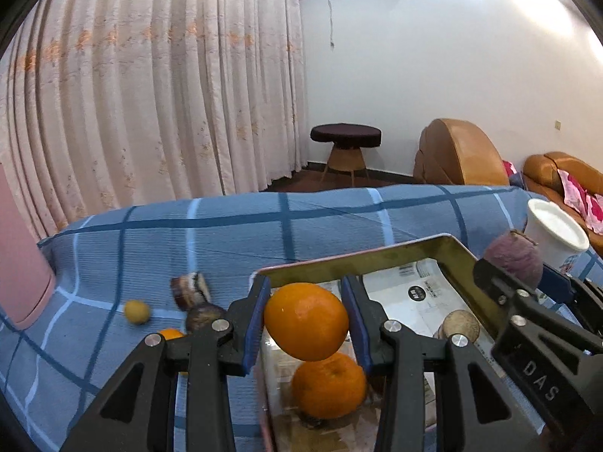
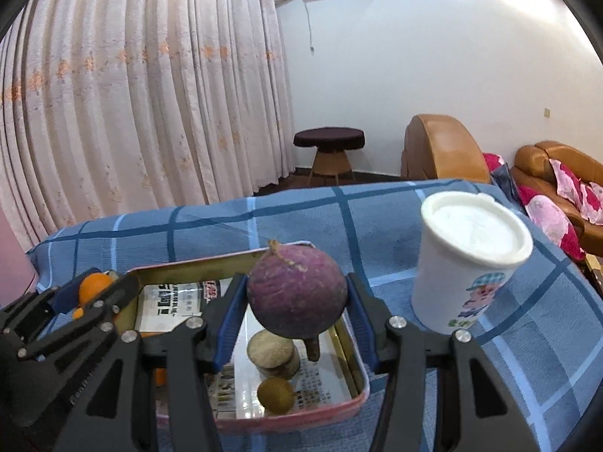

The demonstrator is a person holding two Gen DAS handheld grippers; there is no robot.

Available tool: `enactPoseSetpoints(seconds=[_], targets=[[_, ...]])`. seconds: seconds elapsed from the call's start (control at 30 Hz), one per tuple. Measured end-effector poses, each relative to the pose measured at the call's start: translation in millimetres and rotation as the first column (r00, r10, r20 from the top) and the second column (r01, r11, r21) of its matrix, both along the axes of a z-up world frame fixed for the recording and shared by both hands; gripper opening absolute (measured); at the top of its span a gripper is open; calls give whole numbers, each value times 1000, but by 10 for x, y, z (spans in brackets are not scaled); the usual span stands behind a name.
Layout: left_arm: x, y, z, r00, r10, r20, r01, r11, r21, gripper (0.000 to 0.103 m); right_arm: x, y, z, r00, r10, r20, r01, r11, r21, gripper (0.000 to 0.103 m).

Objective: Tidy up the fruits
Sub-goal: 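Place the orange in the tin with the left tool while the right tool places the sweet potato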

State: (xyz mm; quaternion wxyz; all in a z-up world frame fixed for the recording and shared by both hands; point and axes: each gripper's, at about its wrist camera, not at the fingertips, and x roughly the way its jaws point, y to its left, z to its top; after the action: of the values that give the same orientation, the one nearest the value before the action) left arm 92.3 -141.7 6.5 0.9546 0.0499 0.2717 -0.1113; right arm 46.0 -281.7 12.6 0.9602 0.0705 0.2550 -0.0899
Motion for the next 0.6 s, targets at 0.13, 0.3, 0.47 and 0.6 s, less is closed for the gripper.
enactPoseSetpoints(seconds=[0.13, 0.3, 0.47, 0.6], targets=[[32, -37, -55, 1000, -1, -11, 2, 1000, 16, 42, 107, -28, -74, 999, 19, -38, -18, 1000, 18, 54], [86, -51, -125, 999, 4, -38, -3, 1000, 26, 42, 170, 6, -140, 997, 44, -65, -43, 999, 16, 55], [86, -34, -149, 998, -5, -60, 6, 1000, 5, 43, 156, -2, -152, 996, 65, -60, -63, 997, 35, 56], [55, 8, -119, 999, 18, -43, -18, 1000, 5, 59, 70, 26, -102, 999, 35, -9, -35, 999, 1, 60]])
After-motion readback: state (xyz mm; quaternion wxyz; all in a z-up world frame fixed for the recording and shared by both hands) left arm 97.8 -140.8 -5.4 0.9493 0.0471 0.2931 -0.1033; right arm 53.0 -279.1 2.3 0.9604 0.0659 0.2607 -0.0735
